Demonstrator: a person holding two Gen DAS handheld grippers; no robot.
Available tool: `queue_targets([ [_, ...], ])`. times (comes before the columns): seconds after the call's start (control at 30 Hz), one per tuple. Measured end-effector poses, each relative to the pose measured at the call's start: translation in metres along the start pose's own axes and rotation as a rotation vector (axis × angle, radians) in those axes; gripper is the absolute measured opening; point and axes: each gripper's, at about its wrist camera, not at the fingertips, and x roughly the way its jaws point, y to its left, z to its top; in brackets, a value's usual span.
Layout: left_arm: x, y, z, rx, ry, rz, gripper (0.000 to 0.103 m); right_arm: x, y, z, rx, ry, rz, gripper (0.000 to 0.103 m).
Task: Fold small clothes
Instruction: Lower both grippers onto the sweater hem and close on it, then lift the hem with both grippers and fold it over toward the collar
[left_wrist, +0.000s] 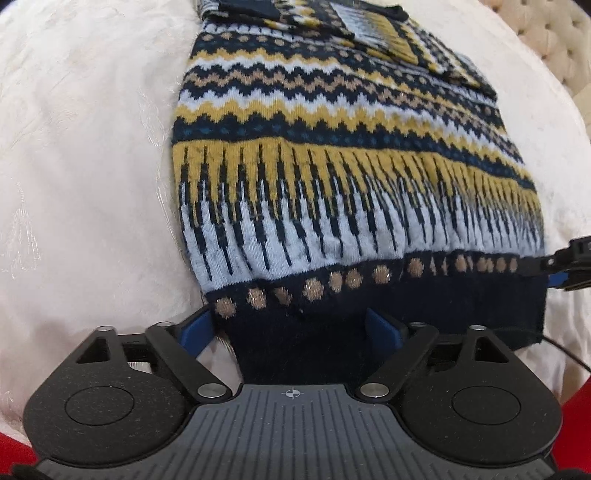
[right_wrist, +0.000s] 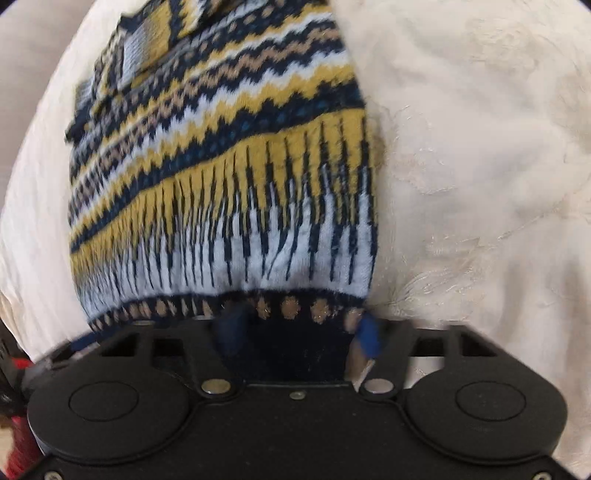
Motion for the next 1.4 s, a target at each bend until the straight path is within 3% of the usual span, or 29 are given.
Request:
queue_targets([
  [0.1, -0.004, 0.003, 0.0, -0.022, -0.03, -0.005, 0.061, -0.001, 0.0, -0.002, -0.009, -0.009, 0.046, 0.024],
  [0.17, -0.008, 0.006, 0.0, -0.033, -0.051, -0.027, 0.032, -0.004, 0.004, -0.003, -0.031, -0.027, 0.079, 0.02],
  [0.27, -0.013, 0.011, 0.0, -0.066, -0.085, -0.062, 0.015, -0.01, 0.011, -0.002, -0.061, -0.086, 0.138, 0.019],
  [0.57, -0.05, 0.011, -0.004, -0.085, -0.305, -0.147, 0.011, -0.046, 0.025, -0.007, -0.171, -0.334, 0.323, 0.017],
  [0.8, -0.074, 0.016, 0.008, -0.101, -0.467, -0.172, 0.011, -0.079, 0.02, -0.012, -0.194, -0.572, 0.406, 0.013],
  [1.0, -0.073, 0.021, 0.018, -0.113, -0.472, -0.168, 0.011, -0.071, 0.026, -0.006, -0.198, -0.544, 0.307, 0.014],
  [1.13, -0.077, 0.026, 0.022, -0.123, -0.5, -0.176, 0.011, -0.078, 0.022, -0.007, -0.204, -0.585, 0.341, 0.013],
  [1.4, -0.096, 0.028, 0.039, -0.111, -0.612, -0.217, 0.011, -0.103, 0.009, -0.007, -0.146, -0.763, 0.445, 0.013],
])
